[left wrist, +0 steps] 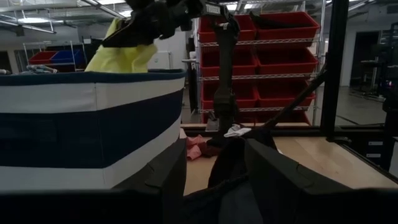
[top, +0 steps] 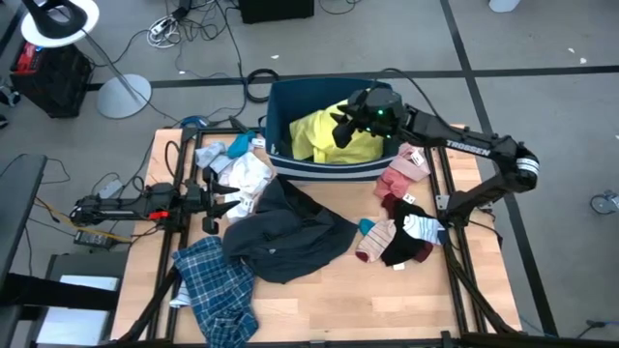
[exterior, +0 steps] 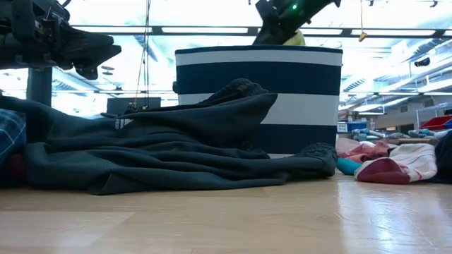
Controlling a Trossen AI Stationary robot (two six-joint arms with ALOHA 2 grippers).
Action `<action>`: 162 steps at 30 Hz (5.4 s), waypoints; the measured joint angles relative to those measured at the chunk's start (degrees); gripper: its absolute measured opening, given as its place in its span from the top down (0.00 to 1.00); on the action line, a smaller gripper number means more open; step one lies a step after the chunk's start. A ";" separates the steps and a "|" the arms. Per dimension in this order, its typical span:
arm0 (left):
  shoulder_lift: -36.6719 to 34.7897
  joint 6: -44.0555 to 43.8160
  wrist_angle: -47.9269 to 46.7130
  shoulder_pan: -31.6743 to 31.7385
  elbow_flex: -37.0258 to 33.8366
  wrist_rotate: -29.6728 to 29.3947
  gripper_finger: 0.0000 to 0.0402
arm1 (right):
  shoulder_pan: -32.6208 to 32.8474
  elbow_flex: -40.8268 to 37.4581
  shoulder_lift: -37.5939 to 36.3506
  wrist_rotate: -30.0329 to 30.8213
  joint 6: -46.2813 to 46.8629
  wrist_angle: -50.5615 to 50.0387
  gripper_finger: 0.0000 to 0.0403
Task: Sort clothes
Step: Put the yellow shirt into the blue bin, then put the black shorts into the blue bin
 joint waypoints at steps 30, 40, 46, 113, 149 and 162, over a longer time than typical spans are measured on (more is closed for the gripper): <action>0.00 -0.01 0.03 0.01 0.00 0.24 0.58 | -3.21 0.00 23.96 -34.80 48.35 55.07 0.61; 0.00 -0.01 0.05 -0.01 0.00 0.22 0.58 | -8.65 0.04 19.67 -59.41 62.11 48.92 0.63; 0.00 0.01 0.05 -0.01 0.00 0.20 0.58 | -11.43 0.04 16.93 -65.49 62.93 32.28 0.67; 0.00 -0.01 0.04 0.00 0.00 0.28 0.58 | 44.23 -14.40 -16.92 7.44 31.33 -40.21 0.79; 11.41 -12.30 -7.01 -0.17 17.56 -1.33 0.58 | 51.06 -27.82 -16.92 12.78 56.85 -46.41 0.79; 55.30 -23.89 -38.69 -17.76 49.18 -20.93 0.58 | 51.06 -27.82 -16.92 13.25 56.79 -46.61 0.79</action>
